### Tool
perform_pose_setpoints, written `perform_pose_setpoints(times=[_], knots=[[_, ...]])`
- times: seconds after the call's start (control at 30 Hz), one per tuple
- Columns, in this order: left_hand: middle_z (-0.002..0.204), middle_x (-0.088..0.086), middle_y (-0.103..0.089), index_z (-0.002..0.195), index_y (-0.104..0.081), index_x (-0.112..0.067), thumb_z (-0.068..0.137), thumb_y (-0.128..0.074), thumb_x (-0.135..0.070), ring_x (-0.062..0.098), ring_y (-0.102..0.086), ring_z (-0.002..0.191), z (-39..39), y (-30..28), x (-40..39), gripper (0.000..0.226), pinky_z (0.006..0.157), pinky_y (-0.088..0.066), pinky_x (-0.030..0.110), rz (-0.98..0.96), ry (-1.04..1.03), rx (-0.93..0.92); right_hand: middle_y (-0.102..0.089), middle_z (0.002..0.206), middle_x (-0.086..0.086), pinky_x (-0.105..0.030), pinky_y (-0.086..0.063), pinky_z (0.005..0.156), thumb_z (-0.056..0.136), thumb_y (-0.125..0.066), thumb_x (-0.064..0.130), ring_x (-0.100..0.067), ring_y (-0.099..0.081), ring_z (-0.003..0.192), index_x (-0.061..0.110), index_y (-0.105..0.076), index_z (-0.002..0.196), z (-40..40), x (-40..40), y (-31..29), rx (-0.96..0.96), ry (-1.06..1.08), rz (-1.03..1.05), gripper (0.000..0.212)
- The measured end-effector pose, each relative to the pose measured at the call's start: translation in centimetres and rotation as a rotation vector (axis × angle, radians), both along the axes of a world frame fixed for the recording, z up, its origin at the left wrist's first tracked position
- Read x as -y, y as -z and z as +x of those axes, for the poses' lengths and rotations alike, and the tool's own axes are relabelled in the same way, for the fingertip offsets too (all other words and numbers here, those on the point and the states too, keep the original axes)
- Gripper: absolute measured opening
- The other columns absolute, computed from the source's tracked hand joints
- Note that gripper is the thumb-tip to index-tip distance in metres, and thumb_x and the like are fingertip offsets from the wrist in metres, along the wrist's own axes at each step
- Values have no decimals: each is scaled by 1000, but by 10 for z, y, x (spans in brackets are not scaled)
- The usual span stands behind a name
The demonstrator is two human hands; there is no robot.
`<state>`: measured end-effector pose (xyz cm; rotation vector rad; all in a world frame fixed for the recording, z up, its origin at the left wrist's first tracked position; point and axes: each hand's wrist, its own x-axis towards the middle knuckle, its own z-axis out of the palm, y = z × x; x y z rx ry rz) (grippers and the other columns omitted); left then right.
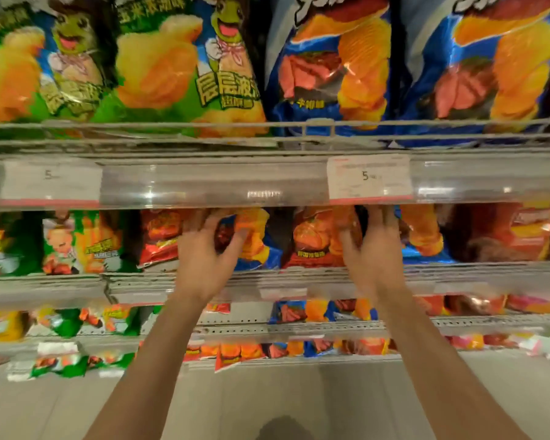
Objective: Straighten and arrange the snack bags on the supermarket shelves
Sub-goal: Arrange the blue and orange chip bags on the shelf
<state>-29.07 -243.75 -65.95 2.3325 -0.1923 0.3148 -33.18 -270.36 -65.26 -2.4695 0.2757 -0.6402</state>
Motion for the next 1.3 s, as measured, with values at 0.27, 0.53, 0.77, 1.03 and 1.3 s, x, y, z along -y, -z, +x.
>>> perform_pose_setpoints(times=[0.27, 0.53, 0.77, 1.03, 1.3], knots=[[133, 8, -66, 133, -66, -19, 84, -65, -54, 25, -61, 125, 30, 32, 11, 60, 110, -46, 46, -242, -27, 174, -51, 141, -22, -49, -42, 108, 100, -55, 39, -39, -48, 131, 5, -48, 144, 32, -1, 39, 188, -2, -125, 56], [117, 2, -72, 137, -60, -32, 80, -51, -76, 23, -68, 105, 35, 48, 15, 73, 98, -55, 47, -150, -53, 277, -54, 136, -15, -46, -51, 97, 101, -46, 48, -35, -54, 123, 13, -49, 143, 38, 3, 53, 291, 33, -218, 54], [139, -2, -62, 138, -58, -33, 93, -63, -56, 22, -60, 127, 38, 51, 11, 51, 109, -48, 50, -216, 41, 274, -52, 141, -9, -44, -52, 97, 101, -46, 53, -29, -52, 128, 19, -48, 144, 36, 5, 56, 295, 23, -175, 56], [138, 0, -61, 138, -59, -31, 92, -73, -37, 22, -63, 116, 33, 47, 11, 48, 104, -51, 45, -214, 74, 248, -50, 148, -12, -42, -47, 107, 95, -59, 56, -30, -52, 133, 13, -33, 154, 34, 16, 48, 230, -53, 41, 78], [143, -3, -58, 133, -61, -33, 88, -73, -49, 15, -60, 118, 33, 49, 8, 49, 96, -47, 31, -85, 67, 335, -52, 148, -15, -46, -44, 109, 93, -54, 65, -37, -52, 133, 13, -23, 158, 46, 20, 37, -3, -88, 182, 88]])
